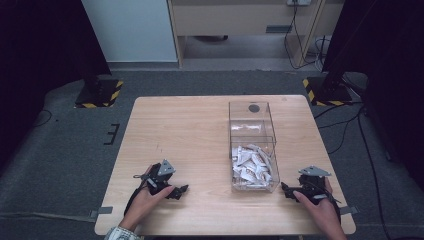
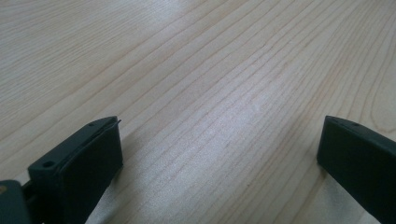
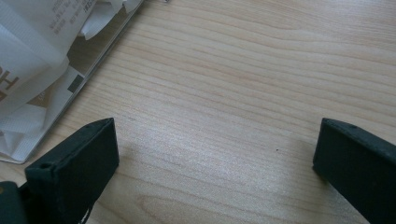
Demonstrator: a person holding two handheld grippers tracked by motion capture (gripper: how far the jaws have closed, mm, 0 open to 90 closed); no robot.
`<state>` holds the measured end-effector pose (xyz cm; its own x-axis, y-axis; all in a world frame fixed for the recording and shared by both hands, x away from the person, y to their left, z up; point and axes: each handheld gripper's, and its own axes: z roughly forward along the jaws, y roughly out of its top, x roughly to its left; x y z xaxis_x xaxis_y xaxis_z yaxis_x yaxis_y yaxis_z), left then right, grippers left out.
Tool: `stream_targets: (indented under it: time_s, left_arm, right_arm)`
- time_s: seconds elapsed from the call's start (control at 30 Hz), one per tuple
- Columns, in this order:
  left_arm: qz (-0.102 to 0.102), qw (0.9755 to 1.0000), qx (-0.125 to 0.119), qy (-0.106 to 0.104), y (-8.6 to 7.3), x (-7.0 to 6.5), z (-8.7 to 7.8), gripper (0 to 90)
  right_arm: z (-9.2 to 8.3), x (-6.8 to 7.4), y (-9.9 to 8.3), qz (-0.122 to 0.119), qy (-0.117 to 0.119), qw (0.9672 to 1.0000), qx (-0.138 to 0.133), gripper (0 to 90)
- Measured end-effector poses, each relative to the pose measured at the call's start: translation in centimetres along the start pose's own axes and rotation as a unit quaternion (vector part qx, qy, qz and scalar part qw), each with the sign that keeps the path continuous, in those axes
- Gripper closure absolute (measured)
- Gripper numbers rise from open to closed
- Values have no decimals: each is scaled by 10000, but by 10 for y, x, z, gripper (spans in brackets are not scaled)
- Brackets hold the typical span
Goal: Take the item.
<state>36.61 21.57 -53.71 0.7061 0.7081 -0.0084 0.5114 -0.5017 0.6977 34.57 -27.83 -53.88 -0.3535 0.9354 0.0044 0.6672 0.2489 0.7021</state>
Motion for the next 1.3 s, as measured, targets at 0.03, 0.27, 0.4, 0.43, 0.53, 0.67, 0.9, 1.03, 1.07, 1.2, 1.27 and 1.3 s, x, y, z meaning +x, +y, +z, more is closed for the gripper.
stream_targets:
  time_s: [0.03,0.27,0.4,0.43,0.53,0.67,0.9,1.03,1.07,1.2,1.27,1.3]
  left_arm:
    - [0,10000,2,5,0,0,0,0]
    - [86,9999,-23,-50,2,-3,-1,29]
    - [66,9998,-113,-148,6,-7,-3,29]
    - [70,9997,-151,-174,7,-10,-5,29]
    - [118,9995,-188,-233,9,-12,-7,29]
    - [134,9991,-318,-258,14,-17,-12,33]
    - [332,9981,-439,-275,24,-24,-22,42]
    - [381,9977,-483,-283,29,-26,-28,46]
    - [366,9977,-495,-298,30,-26,-29,46]
    - [401,9975,-463,-347,36,-28,-29,48]
    - [438,9974,-444,-366,38,-27,-27,49]
    - [442,9974,-436,-372,39,-27,-26,50]
  right_arm:
    - [0,0,0,1,4,10000,5,5]
    - [0,0,0,9,-12,10000,-11,5]
    - [0,0,0,8,-11,10000,-11,5]
    - [0,0,0,8,-11,10000,-12,5]
    - [0,0,0,9,-12,10000,-12,5]
    - [0,0,0,7,-11,10000,-13,5]
    - [0,0,0,8,-12,10000,-12,5]
    - [0,0,0,8,-11,10000,-11,5]
    - [0,0,0,8,-11,10000,-11,5]
    - [0,0,0,7,-11,10000,-11,5]
    - [0,0,0,8,-11,10000,-12,5]
    - [0,0,0,8,-11,10000,-12,5]
